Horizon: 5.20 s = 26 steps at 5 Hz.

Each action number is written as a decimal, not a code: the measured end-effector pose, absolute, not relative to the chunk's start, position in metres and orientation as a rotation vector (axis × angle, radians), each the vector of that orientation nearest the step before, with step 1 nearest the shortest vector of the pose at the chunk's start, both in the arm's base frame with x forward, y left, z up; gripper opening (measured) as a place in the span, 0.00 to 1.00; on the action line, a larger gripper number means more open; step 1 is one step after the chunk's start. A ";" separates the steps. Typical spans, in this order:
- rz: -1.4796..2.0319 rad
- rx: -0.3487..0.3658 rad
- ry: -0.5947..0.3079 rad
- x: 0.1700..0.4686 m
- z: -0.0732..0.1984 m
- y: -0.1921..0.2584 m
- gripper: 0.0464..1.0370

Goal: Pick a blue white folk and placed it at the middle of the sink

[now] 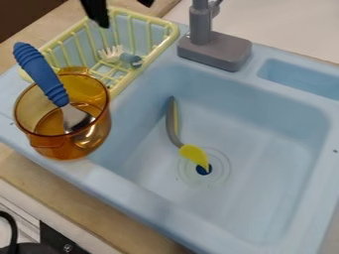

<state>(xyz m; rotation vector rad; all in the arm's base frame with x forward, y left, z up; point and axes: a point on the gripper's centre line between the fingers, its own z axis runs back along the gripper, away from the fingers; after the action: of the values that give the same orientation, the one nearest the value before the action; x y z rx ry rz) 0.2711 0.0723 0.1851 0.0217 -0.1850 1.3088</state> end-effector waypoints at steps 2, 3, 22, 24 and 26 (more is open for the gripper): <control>1.339 -0.017 -0.192 0.298 0.166 0.078 0.96; 1.349 -0.021 -0.200 0.300 0.165 0.080 0.96; 1.140 0.005 -0.253 0.259 0.166 0.070 0.19; 0.972 -0.034 -0.311 0.231 0.175 0.028 0.19; 0.863 -0.063 -0.266 0.208 0.158 -0.018 0.19</control>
<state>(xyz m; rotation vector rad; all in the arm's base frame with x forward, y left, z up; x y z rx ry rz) 0.2077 -0.0178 0.1581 -0.0633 -0.2657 0.8631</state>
